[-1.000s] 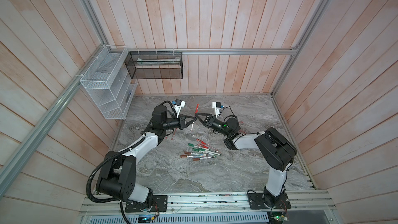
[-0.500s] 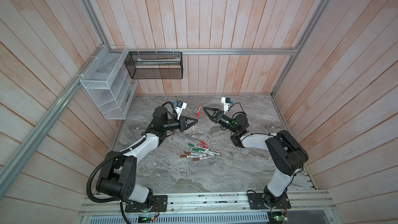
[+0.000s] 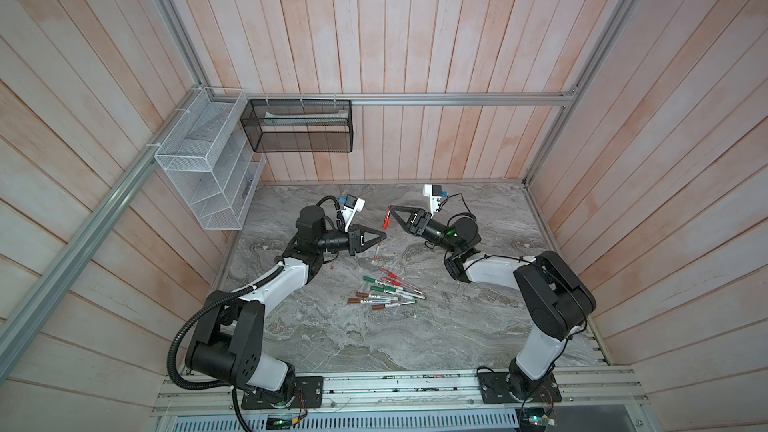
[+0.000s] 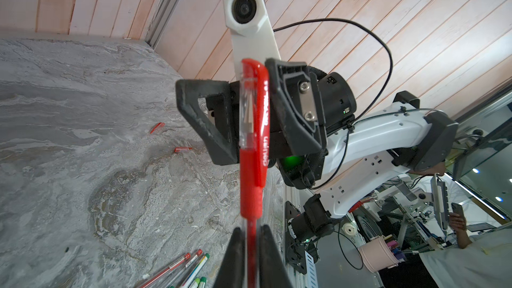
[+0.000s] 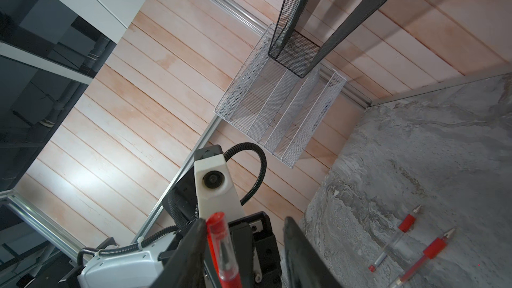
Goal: Remove pen caps from pens
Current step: Open the pen cap on the pen.
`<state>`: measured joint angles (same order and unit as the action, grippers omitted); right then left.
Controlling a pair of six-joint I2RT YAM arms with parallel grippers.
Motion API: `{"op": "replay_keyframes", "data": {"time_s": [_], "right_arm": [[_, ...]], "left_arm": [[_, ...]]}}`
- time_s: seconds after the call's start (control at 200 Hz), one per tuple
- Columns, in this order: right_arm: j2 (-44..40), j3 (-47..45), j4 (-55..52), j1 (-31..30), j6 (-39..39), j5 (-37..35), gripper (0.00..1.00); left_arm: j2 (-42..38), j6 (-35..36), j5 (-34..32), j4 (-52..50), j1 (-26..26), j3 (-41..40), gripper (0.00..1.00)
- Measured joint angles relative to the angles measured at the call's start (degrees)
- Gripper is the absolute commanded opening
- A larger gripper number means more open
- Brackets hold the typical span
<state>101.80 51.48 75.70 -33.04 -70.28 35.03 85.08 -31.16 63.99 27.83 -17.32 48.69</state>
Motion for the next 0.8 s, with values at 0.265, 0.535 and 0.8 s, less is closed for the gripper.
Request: {"op": "replay_keyframes", "data": {"time_s": [0.265, 0.535, 0.8], "right_arm": [[0.24, 0.02, 2.58, -0.61, -0.52, 2.14, 0.27], [1.46, 0.59, 2.75, 0.48, -0.87, 2.43, 0.00], [-1.27, 0.57, 0.35, 6.93, -1.46, 3.26, 0.00]], "left_arm": [[1.11, -2.51, 0.52, 1.51, -0.42, -0.13, 0.00], [1.55, -1.31, 1.09, -0.68, -1.62, -0.11, 0.00], [1.55, 9.44, -2.89, -11.69, -4.26, 0.94, 0.00]]}}
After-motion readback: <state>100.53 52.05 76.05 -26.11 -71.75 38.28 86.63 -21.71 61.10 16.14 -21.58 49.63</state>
